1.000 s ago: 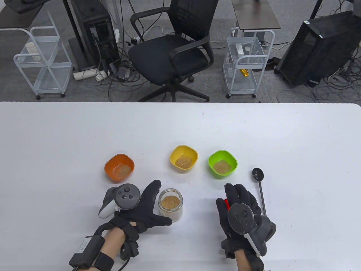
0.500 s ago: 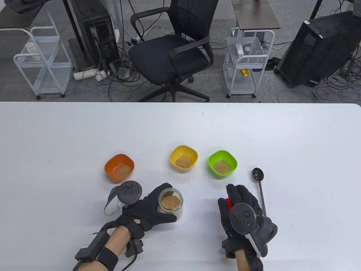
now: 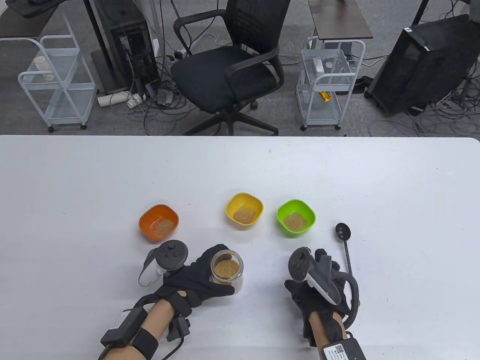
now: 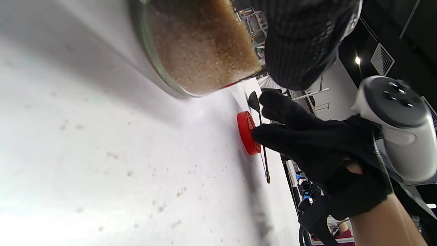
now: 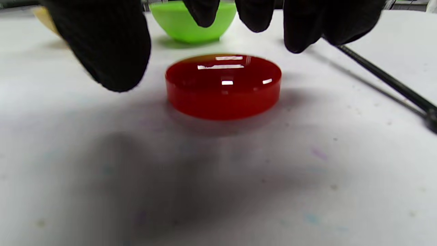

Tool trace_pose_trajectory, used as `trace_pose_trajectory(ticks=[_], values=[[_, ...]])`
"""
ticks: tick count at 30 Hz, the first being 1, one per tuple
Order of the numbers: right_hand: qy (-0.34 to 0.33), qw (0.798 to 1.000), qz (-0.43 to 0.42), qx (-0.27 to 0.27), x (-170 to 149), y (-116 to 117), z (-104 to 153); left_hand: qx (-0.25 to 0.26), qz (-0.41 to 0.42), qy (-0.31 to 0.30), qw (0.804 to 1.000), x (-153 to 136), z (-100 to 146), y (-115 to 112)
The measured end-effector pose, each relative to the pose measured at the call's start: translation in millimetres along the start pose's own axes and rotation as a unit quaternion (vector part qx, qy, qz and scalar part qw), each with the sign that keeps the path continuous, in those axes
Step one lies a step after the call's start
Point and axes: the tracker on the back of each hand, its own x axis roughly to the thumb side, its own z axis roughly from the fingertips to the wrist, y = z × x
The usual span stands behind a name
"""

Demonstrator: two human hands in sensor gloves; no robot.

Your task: Scoop brown sugar granules from jar into dishes

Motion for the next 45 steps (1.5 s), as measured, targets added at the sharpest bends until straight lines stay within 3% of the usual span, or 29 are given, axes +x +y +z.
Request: trace_pose_trajectory(ticks=[5,12,20,26,33,45], values=[[0.008,0.999,0.035,0.04,3.5,3.1,-14.4,0.0,-0.002,-0.001,1.0,-0.7,-0.3,-0.1],[-0.007,0.999,0.037,0.016,6.1,-1.5,-17.1,0.001,-0.003,0.0,1.0,-0.6,-0.3,-0.2],[-0.077,0.997,0.003,-0.005,23.6,-34.3,3.5,-0.001,-0.002,0.001,1.0,-0.7,-0.4,-0.3],[-0.148,0.988,-0.008,-0.032,50.8,-72.2,28.5,0.0,-0.004,0.001,1.0,-0.8,-0.4,-0.4],[-0.239,0.967,0.034,-0.084,99.0,-95.1,54.5,0.002,-0.01,0.003,1.0,-0.9,-0.4,-0.2],[-0.292,0.951,0.094,-0.042,162.6,-86.6,57.7,0.003,-0.015,0.004,1.0,-0.7,-0.8,-0.6]])
